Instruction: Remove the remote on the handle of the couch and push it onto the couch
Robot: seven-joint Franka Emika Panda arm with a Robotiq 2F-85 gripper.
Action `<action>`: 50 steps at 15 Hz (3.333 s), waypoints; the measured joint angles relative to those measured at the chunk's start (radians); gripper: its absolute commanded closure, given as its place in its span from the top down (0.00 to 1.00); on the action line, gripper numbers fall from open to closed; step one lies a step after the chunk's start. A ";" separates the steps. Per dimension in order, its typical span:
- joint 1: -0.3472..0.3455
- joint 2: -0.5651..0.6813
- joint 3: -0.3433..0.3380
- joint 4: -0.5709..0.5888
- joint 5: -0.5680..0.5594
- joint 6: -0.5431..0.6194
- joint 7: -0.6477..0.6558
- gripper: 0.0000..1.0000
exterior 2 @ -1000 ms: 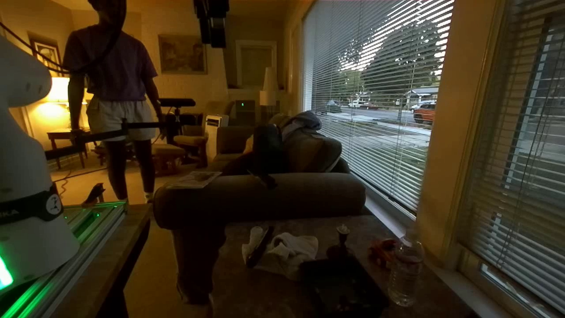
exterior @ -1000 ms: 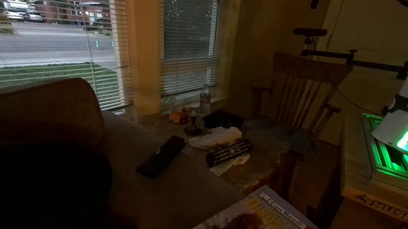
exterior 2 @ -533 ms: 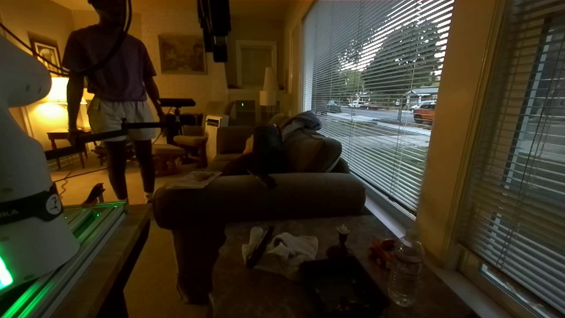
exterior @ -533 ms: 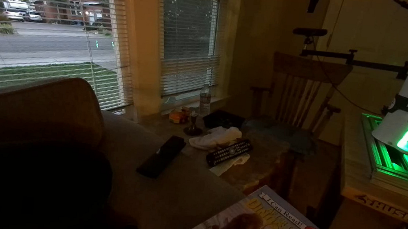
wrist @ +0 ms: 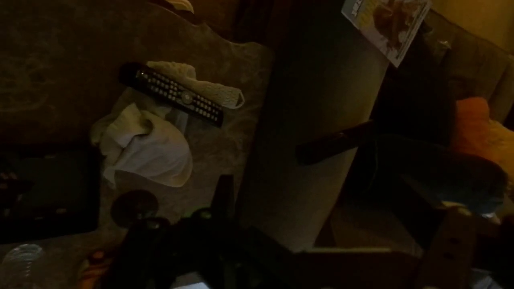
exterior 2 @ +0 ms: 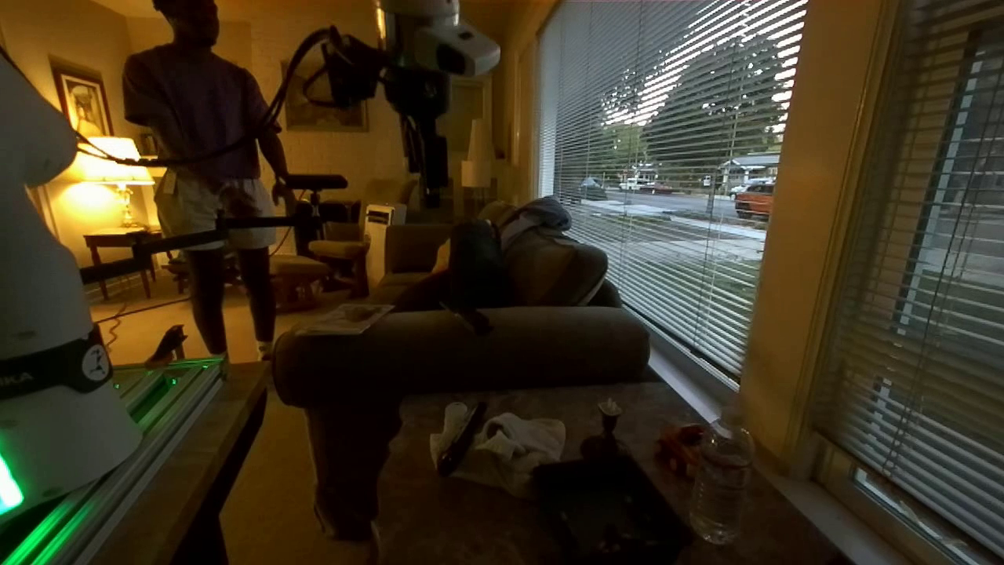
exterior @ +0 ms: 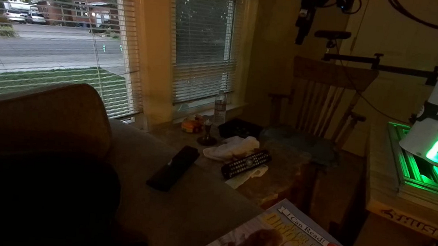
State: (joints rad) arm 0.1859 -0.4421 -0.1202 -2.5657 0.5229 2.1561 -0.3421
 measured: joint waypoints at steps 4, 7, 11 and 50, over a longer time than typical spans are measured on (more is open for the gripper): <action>0.087 0.142 0.112 -0.012 0.142 0.175 0.000 1.00; 0.153 0.237 0.154 0.000 0.368 0.222 -0.012 1.00; 0.154 0.304 0.173 0.027 0.513 0.197 -0.066 1.00; 0.218 1.160 0.404 0.669 1.312 0.662 -0.104 1.00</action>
State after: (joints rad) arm 0.4034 0.7177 0.2840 -1.8971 1.8348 2.8176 -0.4465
